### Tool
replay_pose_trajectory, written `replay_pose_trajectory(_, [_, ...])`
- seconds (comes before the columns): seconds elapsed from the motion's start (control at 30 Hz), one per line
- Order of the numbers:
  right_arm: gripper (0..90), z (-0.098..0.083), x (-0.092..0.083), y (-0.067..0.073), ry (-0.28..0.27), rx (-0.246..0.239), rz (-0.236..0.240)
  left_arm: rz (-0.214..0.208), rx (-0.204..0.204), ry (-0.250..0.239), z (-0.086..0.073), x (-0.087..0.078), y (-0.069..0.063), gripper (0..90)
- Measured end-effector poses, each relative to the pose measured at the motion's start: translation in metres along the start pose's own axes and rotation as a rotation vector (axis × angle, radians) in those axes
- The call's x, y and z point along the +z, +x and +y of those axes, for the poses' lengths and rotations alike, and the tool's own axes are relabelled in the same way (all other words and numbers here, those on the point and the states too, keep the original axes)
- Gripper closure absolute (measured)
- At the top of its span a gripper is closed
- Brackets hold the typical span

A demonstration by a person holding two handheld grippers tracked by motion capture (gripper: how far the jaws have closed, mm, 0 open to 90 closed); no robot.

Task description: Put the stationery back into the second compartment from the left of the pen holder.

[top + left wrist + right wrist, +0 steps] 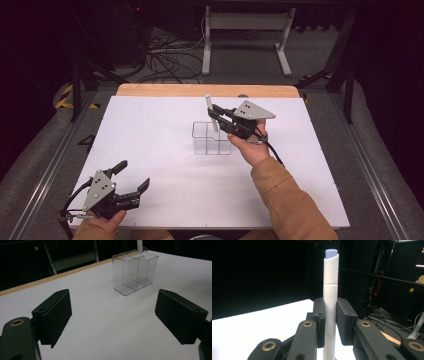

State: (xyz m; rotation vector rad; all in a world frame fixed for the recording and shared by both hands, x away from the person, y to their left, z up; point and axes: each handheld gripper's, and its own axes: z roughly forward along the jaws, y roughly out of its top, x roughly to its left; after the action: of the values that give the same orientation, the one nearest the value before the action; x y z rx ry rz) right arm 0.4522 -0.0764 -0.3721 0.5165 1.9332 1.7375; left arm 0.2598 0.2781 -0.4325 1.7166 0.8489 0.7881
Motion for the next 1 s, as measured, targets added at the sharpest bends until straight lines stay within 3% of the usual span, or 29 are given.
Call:
replay_pose_trajectory(0.57, [78.4, -0.010, 0.015, 0.002, 0.030, 0.039, -0.001, -0.003, -0.007, 0.003, -0.001, 0.001, 0.000, 14.9])
replay_pose_trajectory(0.87, [78.3, -0.014, 0.017, 0.008, 0.081, 0.038, 0.023, -0.003, -0.005, 0.004, -0.001, 0.001, 0.000, 14.8])
replay_pose_trajectory(1.0, [78.3, -0.016, 0.016, 0.009, 0.138, 0.036, 0.017, -0.002, -0.011, 0.001, -0.001, 0.001, 0.000, 14.8])
